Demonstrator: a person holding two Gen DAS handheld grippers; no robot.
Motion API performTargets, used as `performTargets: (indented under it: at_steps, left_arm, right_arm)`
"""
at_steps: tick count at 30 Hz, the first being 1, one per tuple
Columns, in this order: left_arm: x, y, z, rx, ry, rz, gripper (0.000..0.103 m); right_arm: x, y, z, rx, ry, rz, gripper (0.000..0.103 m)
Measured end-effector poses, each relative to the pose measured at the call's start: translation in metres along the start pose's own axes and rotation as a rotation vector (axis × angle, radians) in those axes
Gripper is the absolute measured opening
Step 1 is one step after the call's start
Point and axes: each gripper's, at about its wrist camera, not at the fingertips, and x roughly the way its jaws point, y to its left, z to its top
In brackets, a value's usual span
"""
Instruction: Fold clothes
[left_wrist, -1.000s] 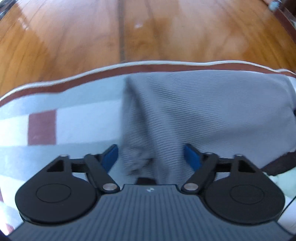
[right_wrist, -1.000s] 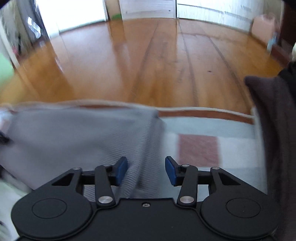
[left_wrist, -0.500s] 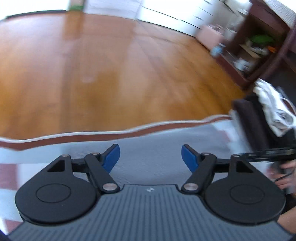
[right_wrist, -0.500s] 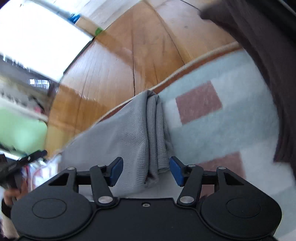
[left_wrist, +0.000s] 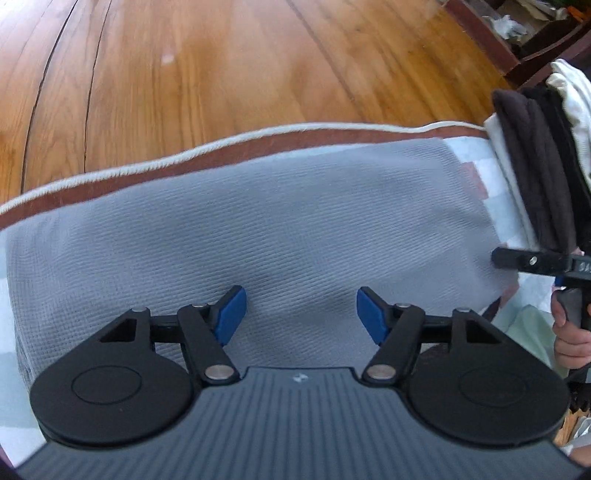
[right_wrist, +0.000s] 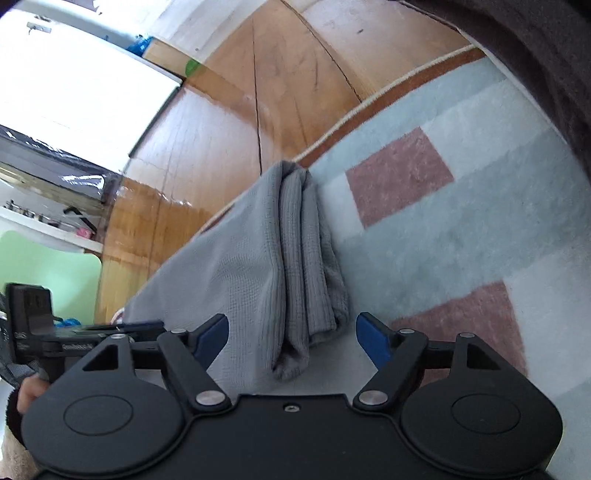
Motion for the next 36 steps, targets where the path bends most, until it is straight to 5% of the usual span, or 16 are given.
performTargets:
  at_steps: [3, 5, 8, 10, 13, 16, 21, 27, 33, 36]
  left_arm:
    - [0.005, 0.000, 0.000, 0.007, 0.004, 0.017, 0.067]
    - [0.008, 0.000, -0.001, 0.019, -0.006, 0.037, 0.069]
    - [0.012, -0.012, 0.000, 0.056, -0.015, 0.053, 0.073]
    - [0.003, -0.005, -0.003, 0.039, -0.023, 0.034, 0.072]
    - [-0.024, 0.018, -0.006, -0.076, -0.089, -0.034, 0.070]
    - [-0.075, 0.045, -0.015, -0.169, -0.237, 0.026, 0.070]
    - [-0.131, 0.103, -0.037, -0.339, -0.375, -0.005, 0.070]
    - [-0.124, 0.163, -0.072, -0.555, -0.362, -0.086, 0.070]
    - [-0.117, 0.183, -0.094, -0.628, -0.340, -0.054, 0.070]
    - [-0.119, 0.187, -0.097, -0.625, -0.345, -0.064, 0.070]
  right_arm:
    - [0.008, -0.001, 0.004, 0.003, -0.037, 0.038, 0.082]
    - [0.014, 0.005, 0.006, -0.051, -0.048, 0.047, 0.074]
    - [0.020, 0.018, 0.003, -0.123, -0.069, 0.026, 0.034]
    - [0.018, 0.029, 0.003, -0.149, -0.096, 0.026, 0.027]
    - [0.005, 0.062, 0.006, -0.239, -0.129, 0.039, 0.026]
    - [-0.003, 0.112, 0.012, -0.347, -0.137, 0.069, 0.026]
    - [0.011, 0.209, 0.020, -0.560, -0.069, 0.107, 0.025]
    - [0.091, 0.312, -0.004, -0.791, 0.081, -0.042, 0.026]
    - [0.179, 0.327, -0.056, -0.902, 0.193, -0.172, 0.026]
    - [0.175, 0.327, -0.078, -1.036, 0.191, -0.112, 0.032]
